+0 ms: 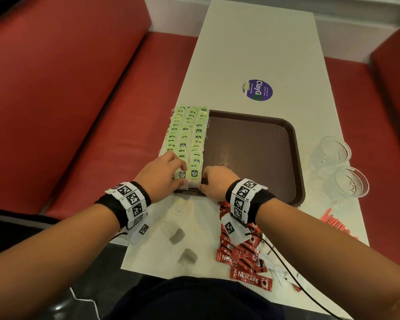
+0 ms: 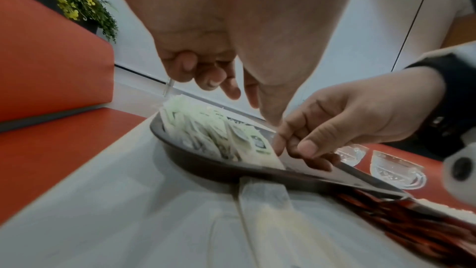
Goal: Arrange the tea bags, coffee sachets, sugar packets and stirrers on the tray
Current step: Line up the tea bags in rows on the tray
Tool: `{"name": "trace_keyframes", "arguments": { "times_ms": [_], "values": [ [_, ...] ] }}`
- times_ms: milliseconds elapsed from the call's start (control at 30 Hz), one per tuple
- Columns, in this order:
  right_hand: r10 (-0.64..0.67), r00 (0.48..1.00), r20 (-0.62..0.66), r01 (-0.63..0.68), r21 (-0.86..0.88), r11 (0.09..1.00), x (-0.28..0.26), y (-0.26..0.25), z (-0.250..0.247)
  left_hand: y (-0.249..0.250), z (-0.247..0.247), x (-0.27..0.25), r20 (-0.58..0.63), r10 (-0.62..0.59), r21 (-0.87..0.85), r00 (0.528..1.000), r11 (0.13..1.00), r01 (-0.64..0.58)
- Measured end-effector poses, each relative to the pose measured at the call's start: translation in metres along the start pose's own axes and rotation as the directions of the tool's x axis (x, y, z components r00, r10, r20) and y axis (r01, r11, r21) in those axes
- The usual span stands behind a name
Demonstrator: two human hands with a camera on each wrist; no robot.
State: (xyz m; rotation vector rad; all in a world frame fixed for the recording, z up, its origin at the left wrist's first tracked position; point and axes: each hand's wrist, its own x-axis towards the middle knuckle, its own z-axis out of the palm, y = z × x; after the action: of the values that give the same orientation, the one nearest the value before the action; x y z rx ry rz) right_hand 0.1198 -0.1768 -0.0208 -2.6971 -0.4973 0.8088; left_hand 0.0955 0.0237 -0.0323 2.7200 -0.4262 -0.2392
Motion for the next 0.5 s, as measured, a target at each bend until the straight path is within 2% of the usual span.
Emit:
{"name": "trace_keyframes", "arguments": {
  "times_ms": [100, 200, 267, 367, 500],
  "values": [
    [-0.113, 0.992, -0.053, 0.111, -0.053, 0.992, -0.009, -0.008, 0.001, -0.001, -0.005, -0.019, 0.083, 0.074, 0.07, 0.994, 0.994, -0.08],
    [-0.315, 0.949, 0.019, 0.315, -0.107, 0.943, -0.013, -0.02, 0.01, -0.007, -0.001, -0.041, 0.238, 0.1, 0.121, 0.966, 0.984, -0.132],
    [-0.402, 0.912, 0.082, 0.41, -0.127, 0.903, -0.012, -0.027, 0.018, -0.01, 0.005, -0.053, 0.305, 0.077, 0.159, 0.949, 0.979, -0.13],
    [-0.432, 0.889, 0.152, 0.454, -0.17, 0.875, -0.008, -0.035, 0.028, -0.012, 0.013, -0.068, 0.358, 0.028, 0.147, 0.933, 0.985, -0.086],
    [-0.442, 0.875, 0.199, 0.485, -0.344, 0.804, -0.01, -0.041, 0.036, -0.013, 0.024, -0.081, 0.381, 0.031, 0.101, 0.924, 0.992, -0.075]
  ]
}}
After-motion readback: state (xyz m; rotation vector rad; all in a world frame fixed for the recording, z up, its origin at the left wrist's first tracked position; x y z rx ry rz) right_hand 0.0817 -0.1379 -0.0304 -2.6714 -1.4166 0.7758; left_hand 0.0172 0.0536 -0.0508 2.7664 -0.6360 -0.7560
